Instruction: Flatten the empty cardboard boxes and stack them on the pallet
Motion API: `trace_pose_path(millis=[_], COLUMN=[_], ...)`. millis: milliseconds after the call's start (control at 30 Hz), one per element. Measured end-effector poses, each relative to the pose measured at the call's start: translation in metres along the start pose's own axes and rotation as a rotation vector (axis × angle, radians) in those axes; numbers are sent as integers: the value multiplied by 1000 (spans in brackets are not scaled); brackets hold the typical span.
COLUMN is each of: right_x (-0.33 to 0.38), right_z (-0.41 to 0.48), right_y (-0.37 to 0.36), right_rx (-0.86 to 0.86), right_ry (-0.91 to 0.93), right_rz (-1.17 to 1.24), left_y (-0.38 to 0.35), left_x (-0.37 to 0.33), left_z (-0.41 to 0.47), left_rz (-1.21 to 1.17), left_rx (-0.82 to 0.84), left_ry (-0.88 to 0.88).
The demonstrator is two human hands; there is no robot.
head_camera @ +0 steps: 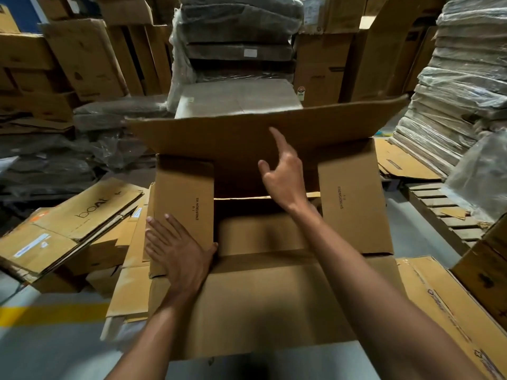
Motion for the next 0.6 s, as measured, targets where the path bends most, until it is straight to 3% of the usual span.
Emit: trace_pose_path(millis=[133,267,367,600], right_x=[-10,-27,-33,-49], right_z=[30,45,55,67], right_y=[-2,-7,-10,-16], right_rx=[121,206,246,288], right_ry=[99,125,124,132], right_rz=[-522,-844,-969,-998], left_y=[-1,-4,-9,-8], left_x=[1,4,5,3], left_z=[-3,-5,-6,1], left_rz=[11,4,-13,-2], left_rx=[-11,5,2,0], left_ry=[16,31,-3,-4])
Point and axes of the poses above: each hand's wrist, its own z-axis towards the middle knuckle, its own y-axis out of the back of the hand, x = y × z, the point moved 6 cm from there along z, towards the middle knuckle, and after that the axes turned 15 degrees about z, right-handed, at the moved point
